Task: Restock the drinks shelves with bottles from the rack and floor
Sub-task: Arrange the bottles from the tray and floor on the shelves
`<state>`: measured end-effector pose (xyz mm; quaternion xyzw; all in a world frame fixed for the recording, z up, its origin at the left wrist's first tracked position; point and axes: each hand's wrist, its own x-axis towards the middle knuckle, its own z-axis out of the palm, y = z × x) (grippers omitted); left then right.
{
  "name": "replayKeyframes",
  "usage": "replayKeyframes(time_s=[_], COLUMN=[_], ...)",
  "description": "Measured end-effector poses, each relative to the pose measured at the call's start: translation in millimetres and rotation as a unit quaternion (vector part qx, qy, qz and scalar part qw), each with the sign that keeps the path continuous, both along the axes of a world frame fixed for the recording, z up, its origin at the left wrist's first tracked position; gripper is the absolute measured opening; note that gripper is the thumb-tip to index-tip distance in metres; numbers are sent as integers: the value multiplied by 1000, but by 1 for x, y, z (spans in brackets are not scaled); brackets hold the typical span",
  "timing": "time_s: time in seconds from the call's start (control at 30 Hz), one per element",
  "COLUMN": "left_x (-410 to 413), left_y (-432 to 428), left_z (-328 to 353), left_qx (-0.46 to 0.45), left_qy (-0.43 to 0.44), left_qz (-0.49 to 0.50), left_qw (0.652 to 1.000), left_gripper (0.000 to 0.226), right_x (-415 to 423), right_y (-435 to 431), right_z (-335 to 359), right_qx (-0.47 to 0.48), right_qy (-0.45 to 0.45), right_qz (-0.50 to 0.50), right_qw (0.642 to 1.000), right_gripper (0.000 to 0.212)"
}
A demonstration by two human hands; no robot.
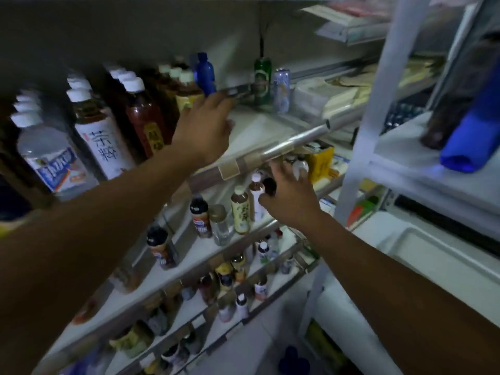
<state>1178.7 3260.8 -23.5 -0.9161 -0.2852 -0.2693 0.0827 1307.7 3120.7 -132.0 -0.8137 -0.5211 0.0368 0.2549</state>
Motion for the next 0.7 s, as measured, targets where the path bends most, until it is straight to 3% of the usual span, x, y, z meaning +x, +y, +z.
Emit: replayKeyframes(time_s=[0.2,0.3,0.43,0.57,0.7], left_x=[13,14,8,-13,-37], left_y=[-81,-93,-105,-148,-192], left_z=[-114,-163,-209,-256,-299], left_qx=[-79,-69,-90,-173,-195], left_qy=[74,143,148,205,251], left_qz=[-47,-97,-183,-272,-335], left_qw=[993,983,968,924,887], left_gripper=[54,62,60,63,67], right_x=[-17,-37,-74,-125,-169], right_y=[-76,-103,-132,-177,-219], right_z=[-31,-50,-88,-140,-181], right_qx=[-80,-103,-126,-172,-212], right_qy=[-42,-64,-23,35,97], right_qz=[-110,-177,-287,-354,-410], right_qw=[990,977,949,919,882], right_gripper=[84,85,86,87,85])
